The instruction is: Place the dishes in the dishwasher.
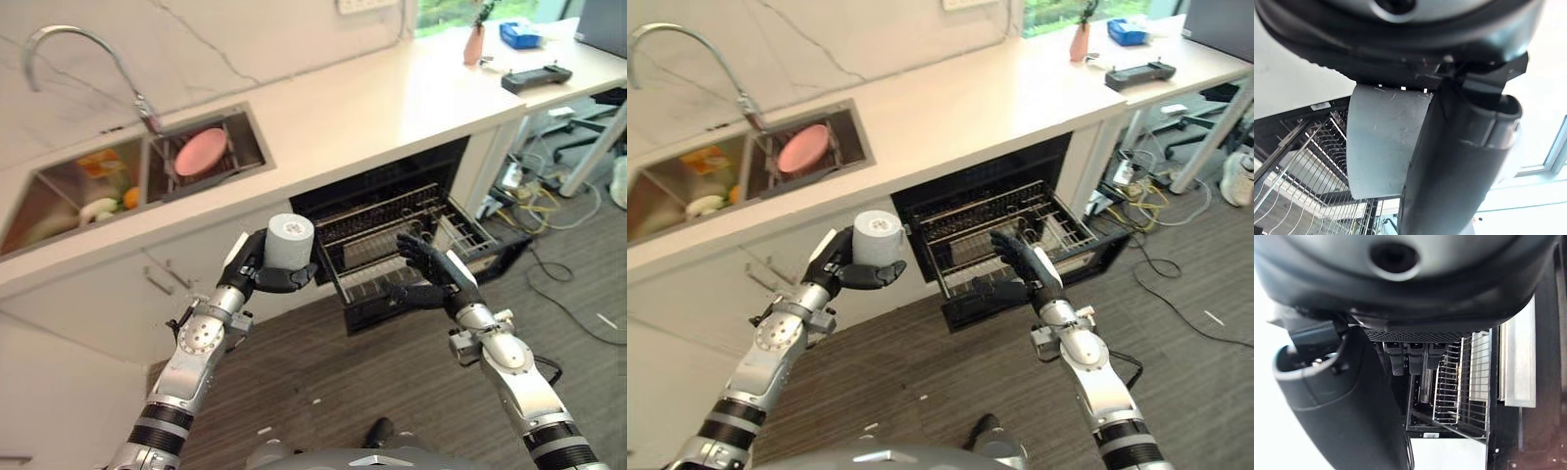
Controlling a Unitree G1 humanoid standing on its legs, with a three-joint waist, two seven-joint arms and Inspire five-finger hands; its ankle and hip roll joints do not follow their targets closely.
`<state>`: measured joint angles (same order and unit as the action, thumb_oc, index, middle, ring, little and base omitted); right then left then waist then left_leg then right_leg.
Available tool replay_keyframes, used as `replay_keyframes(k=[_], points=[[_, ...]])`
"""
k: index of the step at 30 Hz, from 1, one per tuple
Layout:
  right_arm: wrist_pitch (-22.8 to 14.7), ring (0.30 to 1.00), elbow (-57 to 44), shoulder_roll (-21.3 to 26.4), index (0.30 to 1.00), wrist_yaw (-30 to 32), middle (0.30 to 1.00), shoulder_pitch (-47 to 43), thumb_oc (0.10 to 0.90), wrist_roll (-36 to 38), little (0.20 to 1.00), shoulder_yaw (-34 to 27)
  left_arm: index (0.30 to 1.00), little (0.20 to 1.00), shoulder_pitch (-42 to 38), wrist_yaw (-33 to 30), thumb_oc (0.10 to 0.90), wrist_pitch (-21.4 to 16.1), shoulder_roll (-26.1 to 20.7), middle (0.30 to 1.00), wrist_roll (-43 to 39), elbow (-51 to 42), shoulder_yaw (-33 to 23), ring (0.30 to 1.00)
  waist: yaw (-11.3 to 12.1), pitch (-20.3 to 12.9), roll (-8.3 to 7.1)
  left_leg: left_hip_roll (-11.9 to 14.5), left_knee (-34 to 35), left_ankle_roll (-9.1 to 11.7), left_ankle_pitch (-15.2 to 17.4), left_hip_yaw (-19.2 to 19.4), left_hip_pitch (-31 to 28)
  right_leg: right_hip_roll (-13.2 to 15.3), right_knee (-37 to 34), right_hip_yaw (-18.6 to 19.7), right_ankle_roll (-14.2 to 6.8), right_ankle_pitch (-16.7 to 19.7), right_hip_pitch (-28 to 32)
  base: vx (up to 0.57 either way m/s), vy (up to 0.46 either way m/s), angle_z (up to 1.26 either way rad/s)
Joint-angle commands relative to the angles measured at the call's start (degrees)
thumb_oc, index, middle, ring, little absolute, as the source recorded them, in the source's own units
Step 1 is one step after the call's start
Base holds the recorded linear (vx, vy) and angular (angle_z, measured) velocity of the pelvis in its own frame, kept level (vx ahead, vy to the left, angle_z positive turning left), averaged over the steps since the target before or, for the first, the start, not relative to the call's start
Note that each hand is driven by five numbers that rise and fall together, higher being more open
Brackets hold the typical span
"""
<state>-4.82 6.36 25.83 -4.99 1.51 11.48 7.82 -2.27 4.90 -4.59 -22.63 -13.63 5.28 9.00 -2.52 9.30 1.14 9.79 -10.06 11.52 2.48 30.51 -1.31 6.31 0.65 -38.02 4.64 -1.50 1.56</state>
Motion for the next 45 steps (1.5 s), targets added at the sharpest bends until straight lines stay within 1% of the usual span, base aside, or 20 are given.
replay_keyframes(k=[1, 3, 4, 6, 8, 13, 15, 17, 18, 19, 21, 22, 23, 24, 25, 30, 34, 37, 41, 45], points=[[-5.46, 0.900, -3.84, -0.08, 0.900, 0.01, 0.900, -5.57, 0.800, 4.01, 0.900, -0.44, 0.300, 0.300, -2.16, -0.94, 0.400, -5.75, -3.10, 0.300, -3.60, -5.99, -2.48, 0.300, 2.74, -3.29, 0.33, 5.73, 1.95, -1.03, -8.42, -2.96, 0.22, 5.48, -5.35, -3.03, -9.85, -1.59, 4.11, 0.15, 0.144, -0.95], [-5.49, 0.900, -3.76, -0.06, 0.900, -0.01, 0.900, -5.62, 0.800, 4.08, 0.900, -0.35, 0.300, 0.300, -2.06, -0.91, 0.400, -5.77, -3.10, 0.300, -3.61, -6.01, -2.56, 0.300, 2.84, -3.26, 0.37, 5.79, 2.72, -0.75, -9.14, -2.79, -0.22, 5.24, -5.40, -2.84, -9.70, -1.62, 4.12, 0.10, 0.098, -0.89], [-5.51, 0.900, -4.06, 0.86, 0.900, -0.41, 0.900, -5.47, 0.800, 3.70, 0.900, -0.08, 0.300, 0.300, -1.11, -0.64, 0.400, -6.05, -3.64, 0.300, -2.59, -6.41, -3.08, 0.300, 1.62, -3.18, 2.42, 7.44, 7.99, 0.15, -11.86, 0.22, -3.92, 4.35, -5.21, -1.35, -10.21, -1.61, 4.93, 0.19, 0.241, -0.55], [-5.19, 0.900, -4.81, 0.91, 0.900, -0.87, 0.900, -5.09, 0.800, 3.54, 0.900, 0.48, 0.300, 0.300, -0.78, -0.39, 0.400, -5.89, -3.18, 0.300, -2.39, -6.73, -2.60, 0.300, 1.44, -3.65, 3.99, 4.65, 10.19, -0.73, -9.31, -0.72, -5.47, 4.39, -5.05, -0.06, -10.34, -1.08, 5.40, 0.21, 0.321, -0.27], [-4.81, 0.900, -4.56, 0.36, 0.900, -1.57, 0.900, -4.63, 0.800, 3.96, 0.900, 1.03, 0.300, 0.300, -1.01, 0.16, 0.400, -5.94, -3.32, 0.300, -2.11, -7.24, -1.90, 0.300, 1.08, -3.85, 4.65, 2.58, 11.77, -1.23, -8.09, -1.85, -5.99, 5.06, -4.43, 0.38, -10.46, -0.49, 6.02, 0.14, 0.281, -0.25], [-3.61, 0.900, -4.67, -1.58, 0.900, -3.61, 0.900, -3.60, 0.800, 4.58, 0.900, 2.22, 0.300, 0.300, -1.76, 0.58, 0.400, -6.20, -3.74, 0.300, -1.47, -7.77, -1.40, 0.300, 1.12, -4.26, 4.33, -2.19, 14.71, -4.14, -5.58, -0.77, -8.22, 8.00, -1.36, 0.79, -12.00, 0.18, 6.70, 0.13, 0.267, 0.03], [-3.50, 0.900, -5.10, -1.94, 0.900, -4.09, 0.900, -3.94, 0.800, 4.01, 0.900, 2.28, 0.300, 0.300, -2.27, 0.72, 0.400, -6.34, -3.81, 0.300, -1.40, -8.00, -1.28, 0.300, 1.44, -4.17, 4.06, -3.97, 14.92, -5.93, -4.15, -0.53, -8.42, 10.06, 2.54, 0.53, -13.06, -0.14, 6.41, 0.11, 0.285, 0.06], [-3.53, 0.900, -5.41, -2.63, 0.900, -4.40, 0.900, -4.69, 0.800, 4.15, 0.900, 2.31, 0.300, 0.300, -3.01, 0.61, 0.400, -6.37, -4.16, 0.300, -1.45, -8.26, -1.22, 0.300, 1.51, -3.45, 4.04, -5.53, 15.06, -7.91, -2.49, -0.42, -9.21, 14.12, 11.46, 0.84, -14.73, 0.18, 3.98, 0.11, 0.280, 0.10], [-3.51, 0.900, -5.41, -2.64, 0.900, -4.41, 0.900, -4.77, 0.800, 4.16, 0.900, 2.31, 0.300, 0.300, -3.08, 0.60, 0.400, -6.36, -4.18, 0.300, -1.46, -8.25, -1.26, 0.300, 1.53, -3.37, 3.88, -5.88, 15.06, -8.14, -2.27, -0.37, -9.24, 14.78, 12.48, 1.14, -15.03, -0.11, 3.54, 0.14, 0.314, 0.02], [-3.20, 0.900, -6.05, -3.55, 0.900, -5.23, 0.900, -4.84, 0.800, 5.14, 0.900, 2.80, 0.300, 0.300, -4.01, 0.07, 0.400, -6.44, -4.70, 0.300, -1.22, -8.08, -0.60, 0.300, 0.53, -2.26, 3.08, -7.50, 15.06, -9.76, -1.03, -1.00, -10.18, 18.63, 21.64, 4.18, -17.60, 3.45, -0.03, 0.10, 0.223, 0.05], [-3.16, 0.900, -6.63, -3.96, 0.900, -5.53, 0.900, -4.68, 0.800, 6.33, 0.900, 2.71, 0.300, 0.300, -5.17, -0.36, 0.400, -6.37, -4.92, 0.300, -0.62, -7.73, -0.34, 0.300, -0.08, -1.73, 2.62, -7.48, 15.06, -10.30, -0.15, -1.52, -10.42, 18.76, 24.91, 8.04, -17.38, 2.88, -2.98, 0.07, 0.125, 0.04], [-3.13, 0.900, -6.67, -3.96, 0.900, -5.55, 0.900, -4.72, 0.800, 6.39, 0.900, 2.67, 0.300, 0.300, -5.30, -0.40, 0.400, -6.38, -4.93, 0.300, -0.59, -7.64, -0.31, 0.300, 0.13, -1.76, 2.57, -7.52, 15.06, -10.31, -0.10, -1.33, -10.36, 18.80, 25.15, 8.33, -17.33, 2.77, -3.32, 0.06, -0.088, 0.03], [-2.97, 0.900, -7.41, -4.00, 0.900, -6.01, 0.900, -4.54, 0.800, 8.85, 0.900, 2.75, 0.300, 0.300, -6.53, -1.49, 0.400, -6.82, -3.98, 0.300, -0.61, -6.62, 0.50, 0.300, 0.43, -1.99, 1.65, -7.20, 15.06, -9.50, -0.60, -2.28, -9.38, 15.51, 16.19, 10.38, -15.44, 0.87, -3.77, 0.05, -0.152, 0.01], [-3.41, 0.900, -7.92, -4.02, 0.900, -5.81, 0.900, -4.31, 0.800, 9.68, 0.900, 2.61, 0.300, 0.300, -7.23, -1.53, 0.400, -6.96, -3.75, 0.300, -0.60, -6.30, 0.93, 0.300, 0.47, -2.22, 1.39, -6.79, 15.06, -9.09, -0.97, -2.65, -8.91, 13.88, 11.81, 10.93, -15.36, 0.89, -3.35, 0.08, -0.187, -0.15], [-3.23, 0.900, -8.98, -4.23, 0.900, -6.36, 0.900, -3.91, 0.800, 11.00, 0.900, 2.31, 0.300, 0.300, -7.40, -1.66, 0.400, -7.02, -3.79, 0.300, -0.17, -6.14, 0.68, 0.300, 0.59, -2.59, 1.29, -6.21, 15.06, -8.83, -1.14, -2.08, -8.85, 13.26, 9.12, 10.23, -15.97, 1.60, -2.39, 0.07, -0.126, -0.07], [-3.37, 0.900, -11.25, -6.13, 0.900, -8.40, 0.900, -2.86, 0.800, 20.63, 0.900, 3.71, 0.300, 0.300, -10.08, -2.25, 0.400, -7.80, -2.08, 0.300, 1.13, -3.37, 3.35, 0.300, 0.74, -5.19, -0.18, -5.76, 15.06, -8.08, -1.78, -1.15, -8.65, 9.73, 1.02, 8.13, -15.02, 2.71, 1.50, 0.09, -0.112, 0.06], [-3.40, 0.900, -12.77, -6.59, 0.900, -8.80, 0.900, -2.38, 0.800, 24.36, 0.900, 4.07, 0.300, 0.300, -10.77, -2.55, 0.400, -8.04, -1.78, 0.300, 1.71, -3.13, 4.04, 0.300, 0.69, -5.92, -0.52, -5.32, 15.06, -7.62, -1.95, -0.74, -8.95, 8.19, -2.03, 7.39, -14.65, 3.20, 3.46, 0.07, -0.086, -0.05], [-2.52, 0.900, -16.43, -6.72, 0.900, -10.54, 0.900, -1.64, 0.800, 32.34, 0.900, 6.28, 0.300, 0.300, -14.51, -5.44, 0.400, -8.16, 1.21, 0.300, 4.12, -0.22, 6.24, 0.300, -0.27, -6.98, -0.81, -4.50, 15.06, -6.58, -1.88, 0.50, -10.31, 5.58, -5.55, 7.85, -13.96, 2.53, 5.39, 0.12, -0.151, -0.18], [-2.94, 0.900, -17.70, -5.59, 0.900, -10.35, 0.900, -2.27, 0.800, 32.61, 0.900, 7.38, 0.300, 0.300, -18.03, -7.47, 0.400, -8.67, 2.96, 0.300, 6.46, 1.99, 8.66, 0.300, -0.86, -6.99, -0.68, -4.17, 14.98, -6.25, -1.95, 1.35, -10.80, 4.82, -5.65, 8.54, -13.79, 2.10, 5.08, 0.03, -0.068, -0.23], [-3.47, 0.900, -18.98, -6.15, 0.900, -7.32, 0.900, -5.83, 0.800, 33.66, 0.900, 10.55, 0.300, 0.300, -22.44, -10.94, 0.400, -8.33, 5.01, 0.300, 9.86, 5.11, 12.52, 0.300, -1.69, -6.97, -0.30, -4.22, 14.89, -6.23, -1.99, 2.59, -11.18, 4.33, -5.65, 9.74, -13.62, 2.14, 4.29, 0.01, -0.040, -0.15]])
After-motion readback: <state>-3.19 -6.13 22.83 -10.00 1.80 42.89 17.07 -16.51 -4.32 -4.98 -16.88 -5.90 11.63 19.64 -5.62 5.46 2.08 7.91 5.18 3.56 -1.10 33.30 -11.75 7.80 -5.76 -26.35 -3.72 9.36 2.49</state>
